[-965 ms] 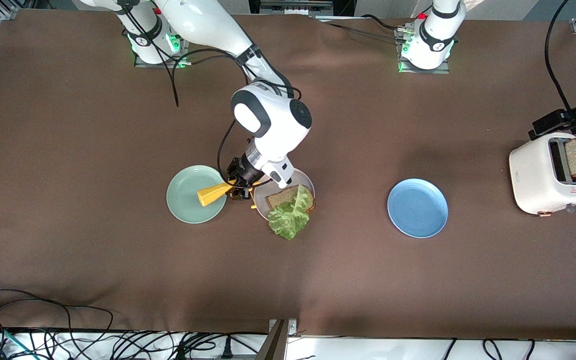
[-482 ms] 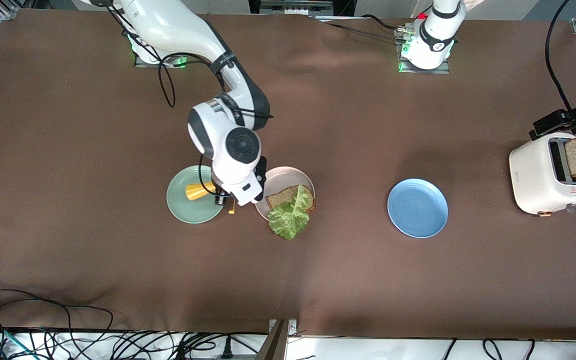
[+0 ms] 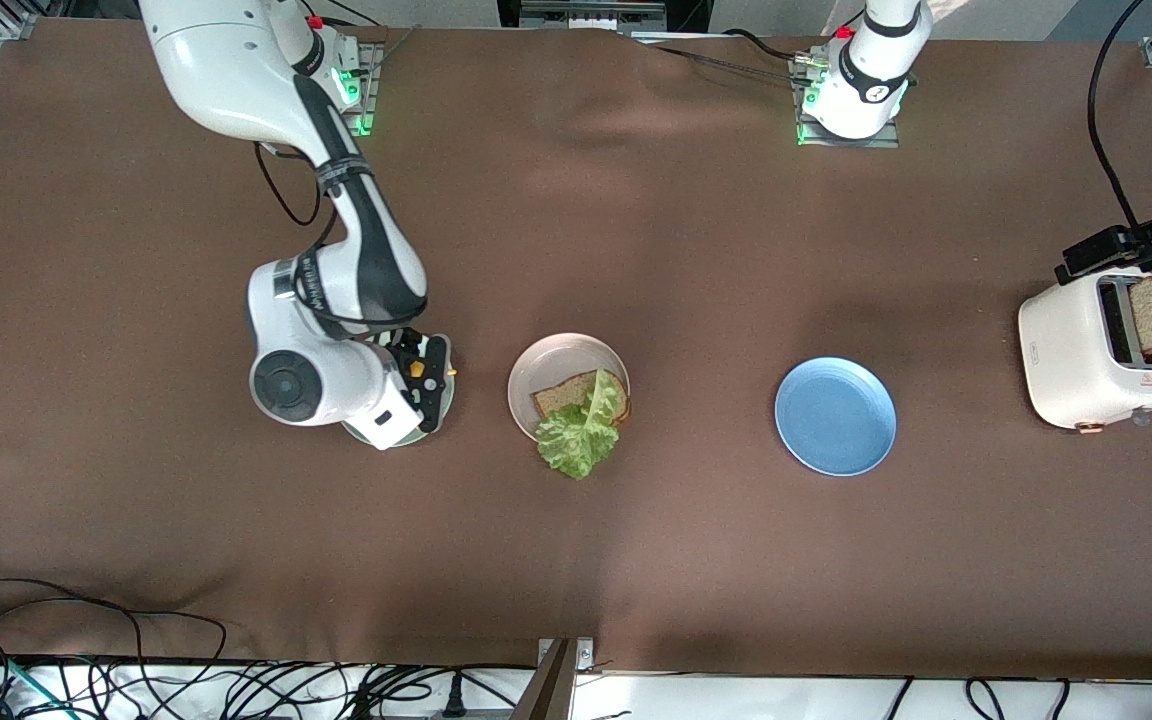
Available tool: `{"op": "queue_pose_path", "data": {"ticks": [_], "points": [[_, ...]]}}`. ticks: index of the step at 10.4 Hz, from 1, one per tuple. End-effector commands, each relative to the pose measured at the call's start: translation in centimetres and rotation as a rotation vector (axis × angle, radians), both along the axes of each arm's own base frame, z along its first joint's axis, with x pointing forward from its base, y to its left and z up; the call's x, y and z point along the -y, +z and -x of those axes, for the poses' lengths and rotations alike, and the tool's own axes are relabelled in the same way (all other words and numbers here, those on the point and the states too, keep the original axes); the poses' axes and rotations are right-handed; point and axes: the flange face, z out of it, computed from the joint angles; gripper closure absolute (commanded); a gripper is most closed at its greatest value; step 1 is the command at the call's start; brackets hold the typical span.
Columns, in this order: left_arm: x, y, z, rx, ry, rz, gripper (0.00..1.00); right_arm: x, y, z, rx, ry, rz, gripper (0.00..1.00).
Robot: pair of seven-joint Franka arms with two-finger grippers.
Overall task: Make sandwich on beige plate with both arms
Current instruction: 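Lift the mustard bottle and carry it over the mint-green plate, then lower the mustard bottle beside the mint-green plate and open the right gripper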
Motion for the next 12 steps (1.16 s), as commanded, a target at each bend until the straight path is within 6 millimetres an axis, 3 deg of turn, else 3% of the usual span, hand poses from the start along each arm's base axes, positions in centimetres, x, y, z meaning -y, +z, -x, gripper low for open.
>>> {"op": "queue_pose_path", "data": {"ticks": [1, 2, 4, 7, 10, 12], "points": [[-2.1, -0.7, -0.4, -0.02, 0.015, -0.029, 0.0, 6.1, 1.2, -0.3, -0.087, 0.035, -0.236, 1.0], [-2.9, -1.6, -0.6, -0.036, 0.029, -0.012, 0.0, 8.0, 1.2, -0.3, -0.097, 0.09, -0.314, 1.0], [-6.5, -1.7, -0.2, -0.031, -0.005, -0.036, 0.0, 14.5, -0.2, -0.6, -0.126, 0.121, -0.475, 1.0], [-16.3, -4.0, 1.0, -0.031, -0.168, -0.028, 0.0, 21.4, -2.9, -0.7, -0.069, 0.187, -0.675, 1.0], [-23.3, -8.6, 1.8, -0.042, -0.273, -0.004, 0.0, 25.8, -8.3, 0.2, -0.021, 0.19, -0.89, 1.0], [-26.3, -13.2, 2.0, -0.086, -0.305, 0.04, 0.0, 26.7, -11.7, 1.1, -0.031, 0.19, -0.954, 1.0]]}}
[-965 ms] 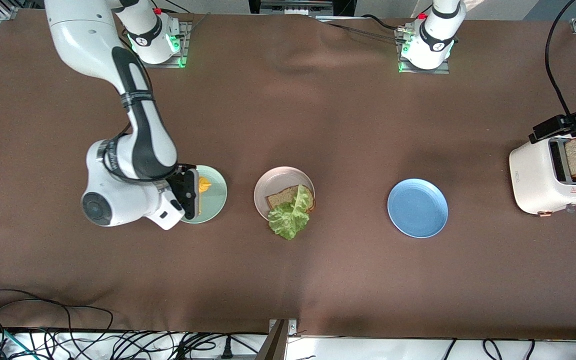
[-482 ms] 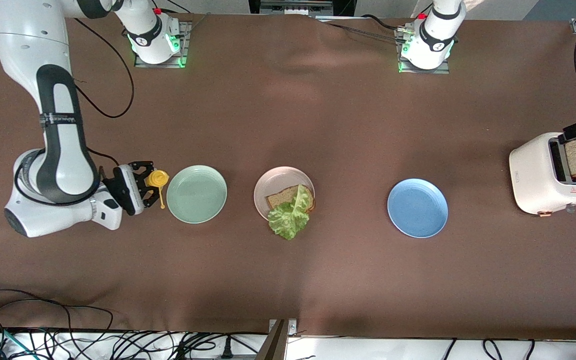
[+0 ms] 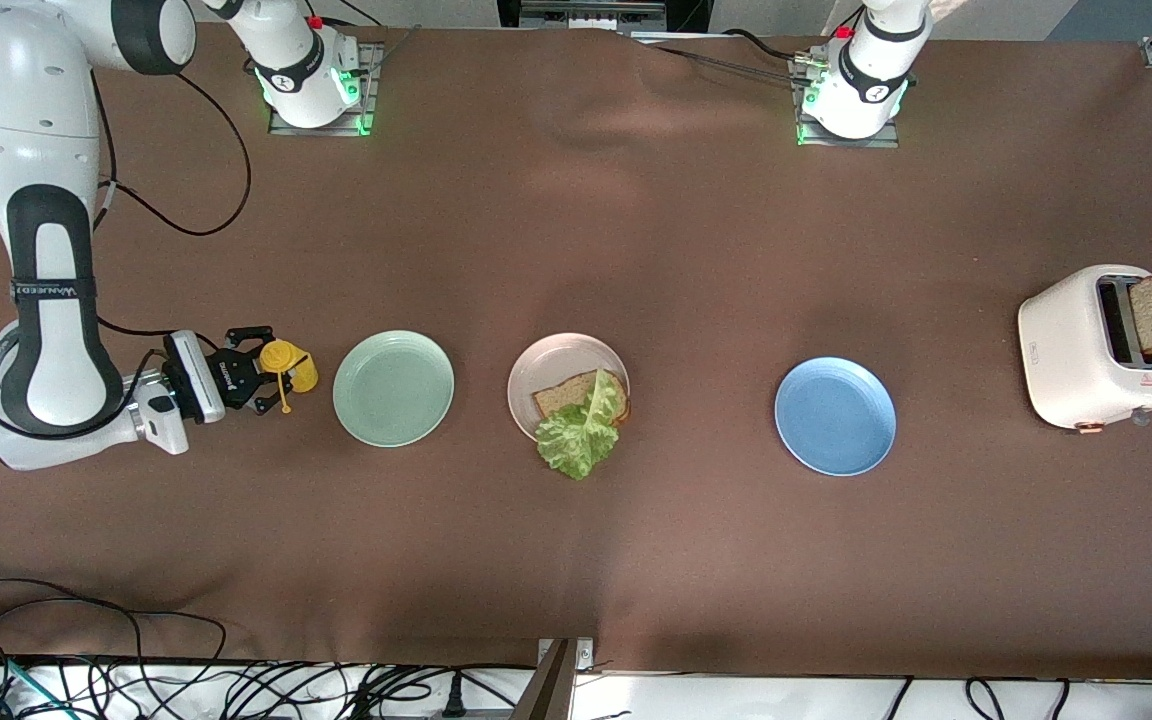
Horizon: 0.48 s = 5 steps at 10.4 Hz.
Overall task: Make sandwich on beige plate with both arms
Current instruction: 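Lower the mustard bottle beside the mint-green plate and open the right gripper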
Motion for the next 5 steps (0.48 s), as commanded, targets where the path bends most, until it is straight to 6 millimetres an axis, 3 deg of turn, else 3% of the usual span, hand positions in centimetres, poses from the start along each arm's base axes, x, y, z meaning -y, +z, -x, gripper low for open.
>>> {"op": "queue_pose_path", "data": {"ticks": [1, 3, 4, 5], "points": [[-2.7, -4.9, -0.1, -0.056, -0.025, 0.021, 0.0, 0.3, -1.9, 0.5, 0.002, 0.008, -0.089, 1.0], [-3.5, -7.5, -0.3, -0.069, -0.038, 0.043, 0.0, 0.9, -1.9, 0.5, 0.005, 0.002, -0.078, 1.0], [-3.8, -8.4, -0.3, -0.074, -0.039, 0.046, 0.0, 1.0, -1.9, 0.5, 0.002, -0.001, -0.072, 0.66], [-4.0, -9.1, -0.4, -0.078, -0.038, 0.051, 0.01, 1.4, -1.9, 0.6, 0.002, 0.005, -0.065, 0.01]]}}
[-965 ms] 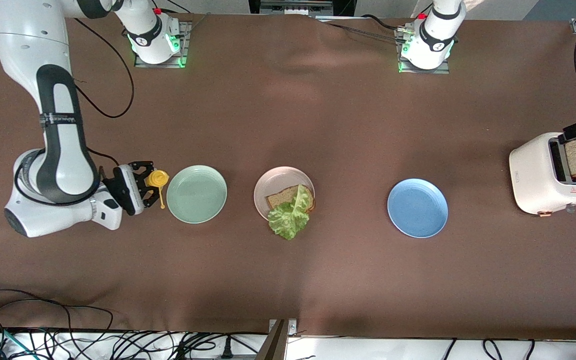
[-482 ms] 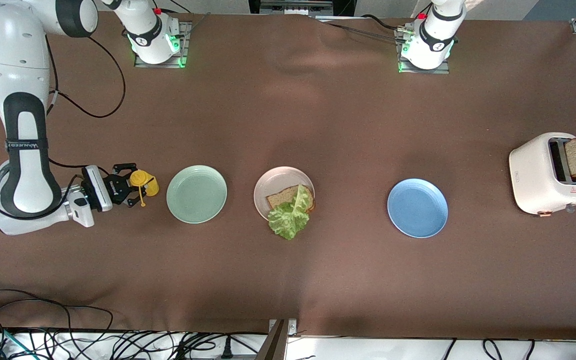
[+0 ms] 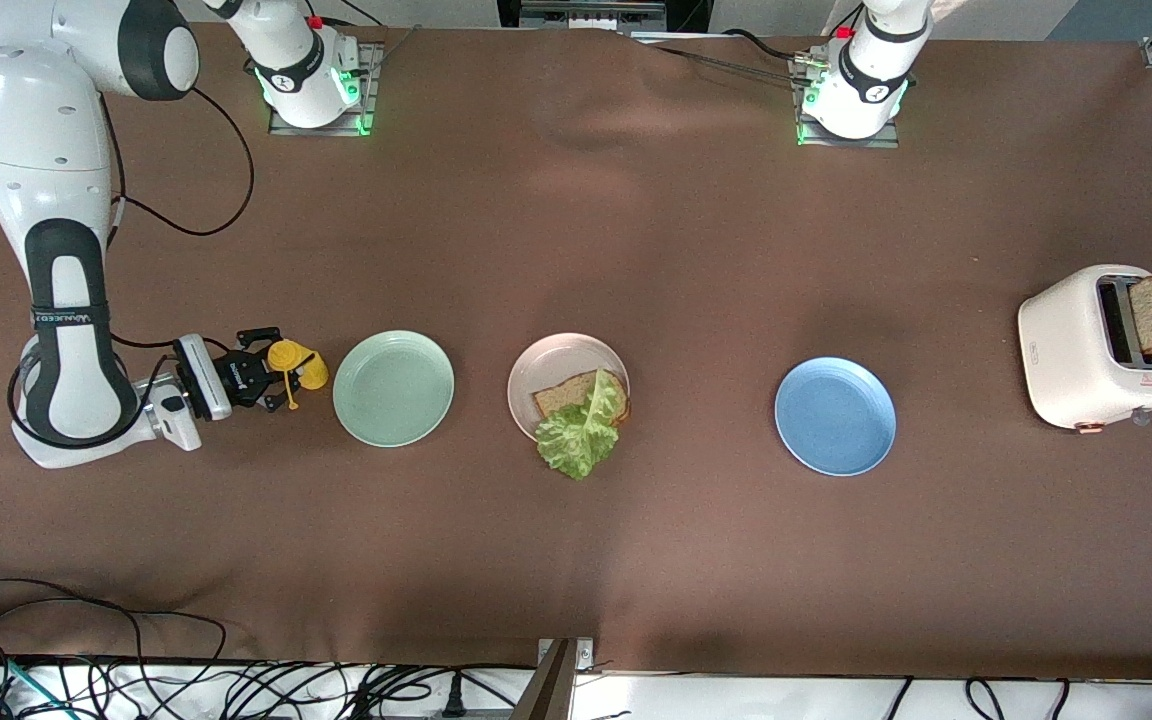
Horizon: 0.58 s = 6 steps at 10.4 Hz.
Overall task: Make sandwich on beige plate with both arms
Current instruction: 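Lower the mustard bottle beside the mint-green plate and open the right gripper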
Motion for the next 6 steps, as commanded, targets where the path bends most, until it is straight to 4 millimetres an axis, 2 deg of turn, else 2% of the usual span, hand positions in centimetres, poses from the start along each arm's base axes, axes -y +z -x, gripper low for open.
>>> {"op": "queue_pose_path", "data": {"ticks": [1, 3, 6], "points": [[-0.4, -0.2, -0.3, 0.0, -0.027, -0.008, 0.21, 1.6, 0.9, 0.0, 0.006, -0.008, -0.005, 0.0], [0.0, -0.1, -0.5, 0.007, -0.029, 0.006, 0.99, 3.5, 1.3, 0.0, 0.019, -0.025, 0.027, 0.0], [0.0, 0.5, -0.6, 0.018, -0.063, 0.018, 1.0, 7.4, 2.0, 0.8, 0.007, -0.009, 0.14, 0.0]]}}
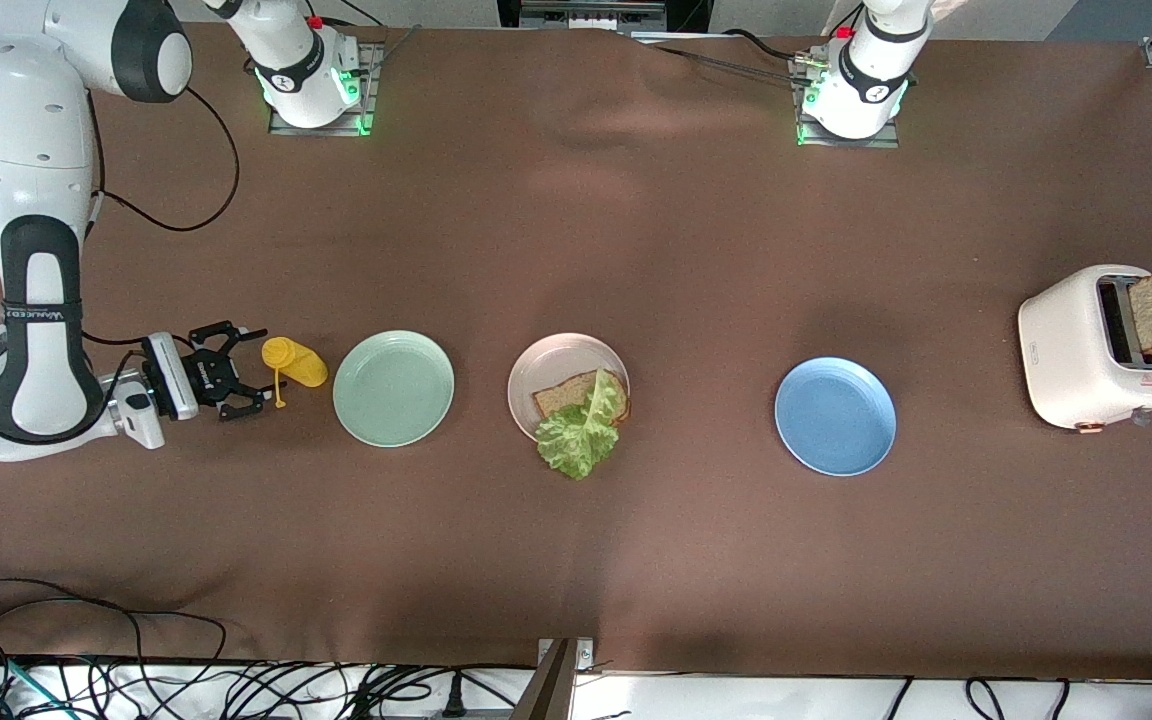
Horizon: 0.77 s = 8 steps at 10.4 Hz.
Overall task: Make sandwich on beige plate with both arms
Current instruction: 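Lower the mustard bottle beside the mint-green plate and open the right gripper, then retract the right gripper while the left gripper grasps the toaster bread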
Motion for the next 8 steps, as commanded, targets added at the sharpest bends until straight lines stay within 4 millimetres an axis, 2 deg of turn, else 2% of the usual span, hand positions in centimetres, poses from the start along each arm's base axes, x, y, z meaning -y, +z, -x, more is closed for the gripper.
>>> {"op": "queue_pose_path", "data": {"ticks": [1, 2, 4, 6, 8], "points": [[-0.2, 1.1, -0.2, 0.015, -0.039, 0.012, 1.0, 3.4, 2.5, 0.3, 0.016, -0.005, 0.067, 0.0], [0.6, 1.5, -0.3, 0.011, -0.017, 0.041, 1.0, 4.7, 3.8, 0.2, 0.024, -0.023, 0.104, 0.0], [2.0, 4.7, 0.1, 0.007, 0.023, 0.059, 1.0, 6.4, 8.1, -0.3, 0.055, -0.04, 0.241, 0.0], [5.1, 9.0, -1.0, -0.01, 0.04, 0.136, 1.0, 6.8, 11.9, -0.5, 0.013, -0.116, 0.362, 0.0], [9.3, 12.8, -2.2, -0.024, 0.048, 0.14, 1.0, 6.5, 16.7, -0.5, -0.027, -0.238, 0.49, 0.0]]}}
